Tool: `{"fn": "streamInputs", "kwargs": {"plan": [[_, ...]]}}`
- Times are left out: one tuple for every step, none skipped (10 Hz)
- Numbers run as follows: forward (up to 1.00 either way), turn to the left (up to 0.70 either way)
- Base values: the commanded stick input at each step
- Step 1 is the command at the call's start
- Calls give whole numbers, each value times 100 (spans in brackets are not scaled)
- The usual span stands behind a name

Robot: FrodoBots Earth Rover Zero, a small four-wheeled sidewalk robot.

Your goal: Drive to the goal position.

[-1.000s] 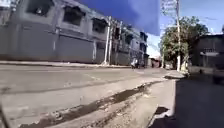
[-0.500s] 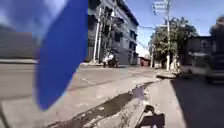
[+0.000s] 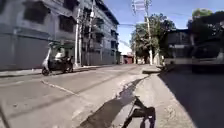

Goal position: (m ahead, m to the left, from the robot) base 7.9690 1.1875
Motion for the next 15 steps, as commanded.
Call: {"fn": "streamInputs", "kwargs": {"plan": [[0,0],[0,0],[0,0],[0,0],[0,0],[0,0],[0,0],[0,0],[40,-1],[44,-1],[50,-1],[61,-1],[70,-1],[70,-1],[70,-1]]}}
